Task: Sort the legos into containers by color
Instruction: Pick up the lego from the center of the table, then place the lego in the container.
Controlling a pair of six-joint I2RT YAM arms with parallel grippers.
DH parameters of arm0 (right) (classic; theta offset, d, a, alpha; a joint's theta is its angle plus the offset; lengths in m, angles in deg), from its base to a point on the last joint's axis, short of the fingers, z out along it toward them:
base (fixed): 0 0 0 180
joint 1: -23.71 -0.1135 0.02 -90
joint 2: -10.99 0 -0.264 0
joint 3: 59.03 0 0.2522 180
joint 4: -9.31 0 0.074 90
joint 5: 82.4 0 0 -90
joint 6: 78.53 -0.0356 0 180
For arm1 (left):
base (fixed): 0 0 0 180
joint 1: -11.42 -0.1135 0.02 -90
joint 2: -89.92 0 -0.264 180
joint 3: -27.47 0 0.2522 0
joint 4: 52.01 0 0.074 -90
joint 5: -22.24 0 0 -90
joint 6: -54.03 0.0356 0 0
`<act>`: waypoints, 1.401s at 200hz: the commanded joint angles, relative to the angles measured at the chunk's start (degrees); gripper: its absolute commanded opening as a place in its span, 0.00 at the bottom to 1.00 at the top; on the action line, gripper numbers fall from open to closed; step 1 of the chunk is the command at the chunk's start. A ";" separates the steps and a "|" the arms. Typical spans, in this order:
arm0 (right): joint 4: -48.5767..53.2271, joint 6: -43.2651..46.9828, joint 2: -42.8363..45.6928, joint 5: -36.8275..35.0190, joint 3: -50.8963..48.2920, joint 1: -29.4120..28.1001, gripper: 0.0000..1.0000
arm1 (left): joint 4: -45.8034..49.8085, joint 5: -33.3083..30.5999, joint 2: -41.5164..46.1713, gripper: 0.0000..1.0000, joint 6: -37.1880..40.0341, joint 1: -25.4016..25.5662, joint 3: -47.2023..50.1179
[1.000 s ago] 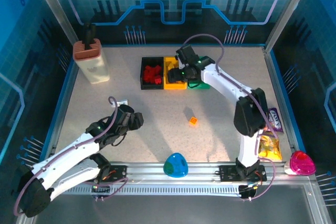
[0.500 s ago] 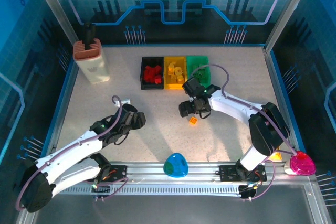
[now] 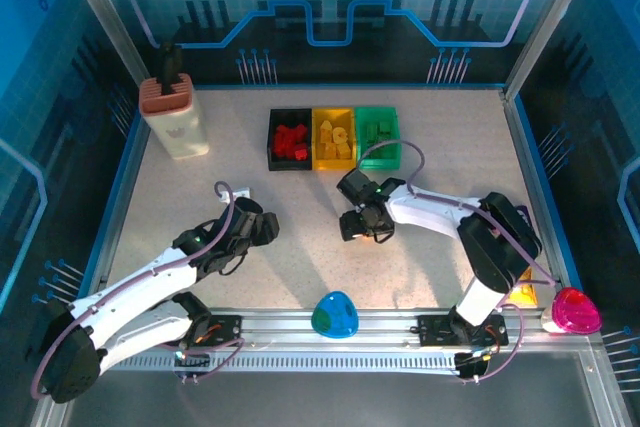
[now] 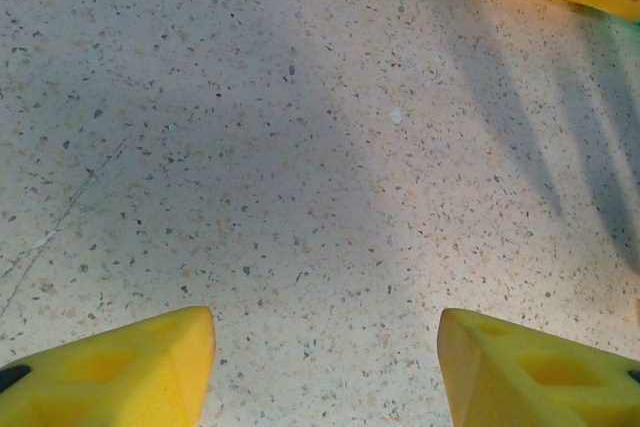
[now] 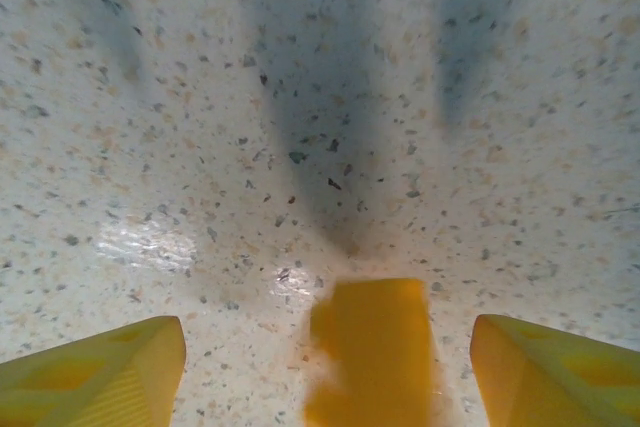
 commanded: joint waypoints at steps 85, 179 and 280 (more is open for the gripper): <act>1.23 -2.93 -3.24 -3.17 1.66 -2.80 0.44 | 0.17 -1.02 0.58 0.61 -0.79 0.77 1.39; 5.50 3.30 -4.60 -5.25 14.27 -0.89 0.17 | 0.93 -1.57 0.75 0.61 -0.16 0.82 0.97; 15.18 13.61 -27.66 -0.59 54.87 9.49 0.16 | 5.13 -3.27 5.53 0.61 1.11 1.30 -0.17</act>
